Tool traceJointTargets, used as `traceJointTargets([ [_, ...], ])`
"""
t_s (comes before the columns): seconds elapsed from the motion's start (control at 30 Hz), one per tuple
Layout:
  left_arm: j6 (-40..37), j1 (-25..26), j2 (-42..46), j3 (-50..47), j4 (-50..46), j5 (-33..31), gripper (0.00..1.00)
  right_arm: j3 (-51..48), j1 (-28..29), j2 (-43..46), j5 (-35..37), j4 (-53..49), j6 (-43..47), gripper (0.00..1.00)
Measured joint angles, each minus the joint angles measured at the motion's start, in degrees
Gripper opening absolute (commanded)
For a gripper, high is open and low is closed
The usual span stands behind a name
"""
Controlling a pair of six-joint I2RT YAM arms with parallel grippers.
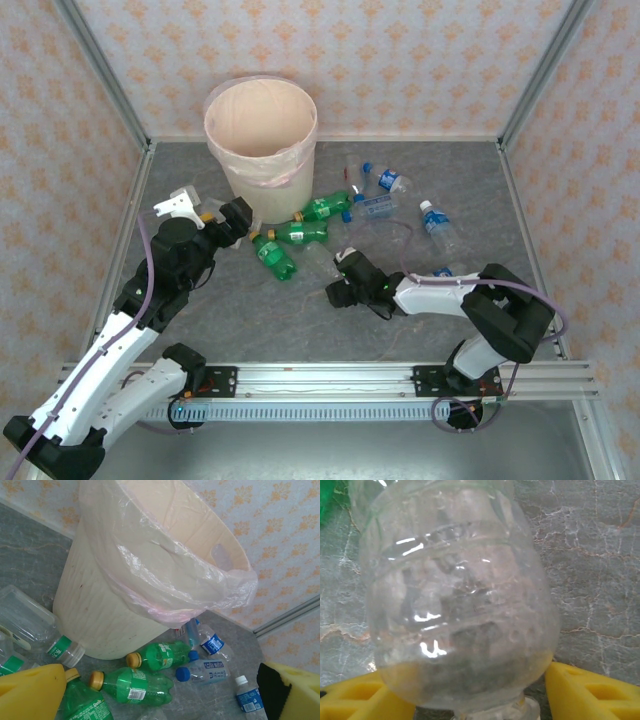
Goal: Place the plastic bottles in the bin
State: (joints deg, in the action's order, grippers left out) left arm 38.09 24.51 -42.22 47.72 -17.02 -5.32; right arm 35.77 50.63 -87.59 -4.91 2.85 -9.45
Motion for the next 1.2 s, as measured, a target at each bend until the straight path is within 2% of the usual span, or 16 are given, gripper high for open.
traceJointTargets([
  [0.13,0.1,0.0,0.0,0.0,0.0,0.0,0.99,-0.7,0.3,0.7,0.3,0.0,-0.5,0.38],
  [0.33,1.0,0.0,0.0,0.0,0.0,0.5,0.99,-1.0,1.1,2.5,0.2,-0.6,-0.8,0.24],
  [0.63,7.0,0.0,0.9,-3.3,4.5,8.1,0.99,-3.0,4.0,12.3,4.5,-1.2,-1.7,0.23],
  [0.9,14.2,0.0,0.0,-9.3,14.6,17.0,0.99,-4.3,7.8,22.8,12.2,-0.8,-1.9,0.22],
  [1.2,20.3,1.3,-3.7,-15.0,26.7,24.6,0.99,-3.8,7.9,28.0,14.4,0.1,-1.4,0.22],
])
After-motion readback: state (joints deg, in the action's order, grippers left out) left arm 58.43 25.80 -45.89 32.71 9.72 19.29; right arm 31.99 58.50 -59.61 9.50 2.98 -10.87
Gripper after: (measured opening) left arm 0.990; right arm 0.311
